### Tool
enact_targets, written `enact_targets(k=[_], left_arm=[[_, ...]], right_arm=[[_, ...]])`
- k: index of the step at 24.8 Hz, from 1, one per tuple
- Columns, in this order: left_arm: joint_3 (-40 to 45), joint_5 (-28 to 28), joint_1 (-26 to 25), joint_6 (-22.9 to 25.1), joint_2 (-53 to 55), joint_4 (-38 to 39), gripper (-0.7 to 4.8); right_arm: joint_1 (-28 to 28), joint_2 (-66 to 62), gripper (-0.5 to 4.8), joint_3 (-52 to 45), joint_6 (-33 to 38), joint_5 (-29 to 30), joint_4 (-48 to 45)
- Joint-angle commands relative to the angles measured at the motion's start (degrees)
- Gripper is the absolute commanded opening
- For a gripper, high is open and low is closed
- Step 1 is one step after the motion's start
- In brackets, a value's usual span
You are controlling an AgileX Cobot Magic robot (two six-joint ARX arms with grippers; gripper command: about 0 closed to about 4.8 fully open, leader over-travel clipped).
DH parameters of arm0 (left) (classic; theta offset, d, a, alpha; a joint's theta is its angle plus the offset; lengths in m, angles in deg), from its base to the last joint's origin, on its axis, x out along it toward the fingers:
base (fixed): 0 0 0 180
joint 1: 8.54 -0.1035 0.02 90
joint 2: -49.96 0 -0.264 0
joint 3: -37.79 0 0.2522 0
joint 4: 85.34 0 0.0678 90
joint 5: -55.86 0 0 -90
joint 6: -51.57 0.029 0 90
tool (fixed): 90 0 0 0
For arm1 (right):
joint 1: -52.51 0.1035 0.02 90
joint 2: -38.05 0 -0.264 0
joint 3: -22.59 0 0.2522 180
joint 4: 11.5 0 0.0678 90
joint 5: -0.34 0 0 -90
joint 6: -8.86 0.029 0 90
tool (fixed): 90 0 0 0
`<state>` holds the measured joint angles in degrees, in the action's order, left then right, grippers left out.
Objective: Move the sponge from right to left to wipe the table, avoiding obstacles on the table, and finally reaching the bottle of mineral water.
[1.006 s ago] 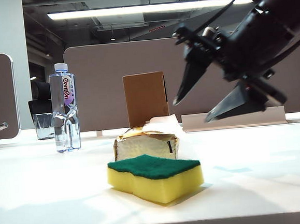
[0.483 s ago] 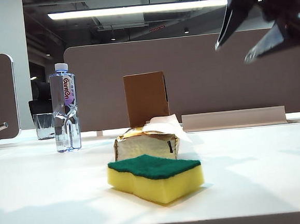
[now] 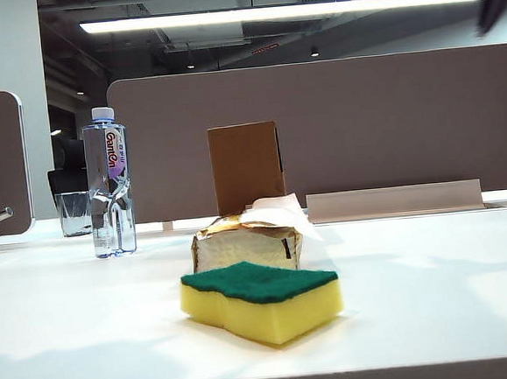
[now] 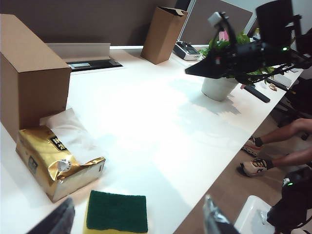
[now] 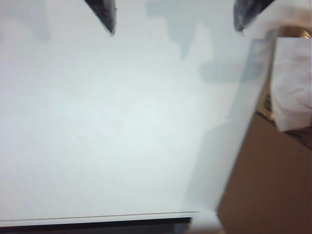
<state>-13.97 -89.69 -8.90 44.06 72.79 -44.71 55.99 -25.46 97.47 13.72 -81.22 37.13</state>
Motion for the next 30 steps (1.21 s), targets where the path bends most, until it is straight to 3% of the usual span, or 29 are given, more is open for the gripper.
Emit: enact_targets(k=[1,5,13,16,21,24,25,28,30], left_arm=[[-0.3,-0.4,0.0,0.1,0.0,0.3,3.41],[-0.3,-0.5,0.0,0.0,-0.1,1.0,3.41],[-0.3,-1.3,0.0,0.0,-0.1,1.5,3.41],[-0.3,-1.3,0.0,0.0,-0.1,4.0,3.41],[-0.3,-1.2,1.2,0.2,0.0,12.1,3.45],[-0.3,-1.2,4.5,0.2,0.0,14.8,3.46],[-0.3,-1.1,5.6,0.2,0.0,15.4,3.54],[-0.3,1.9,9.9,0.0,0.1,16.3,4.71],[-0.3,4.9,11.5,0.0,0.2,16.6,4.72]], right_arm=[[-4.5,3.9,3.11,0.5,-3.7,1.0,4.3],[-7.1,7.5,3.11,0.5,-3.6,3.7,8.8],[-7.1,13.6,3.3,0.5,1.2,10.5,23.9],[-7.1,16.4,3.38,0.5,2.9,16.8,27.5],[-7.1,19.8,3.37,0.5,3.0,17.2,30.9],[-7.1,20.4,3.37,0.5,3.0,17.3,32.6],[-7.1,20.5,3.37,0.5,3.0,17.3,32.9],[-7.1,20.7,3.37,0.5,3.0,17.3,33.0],[-7.1,20.7,3.37,0.5,3.0,17.4,33.0]])
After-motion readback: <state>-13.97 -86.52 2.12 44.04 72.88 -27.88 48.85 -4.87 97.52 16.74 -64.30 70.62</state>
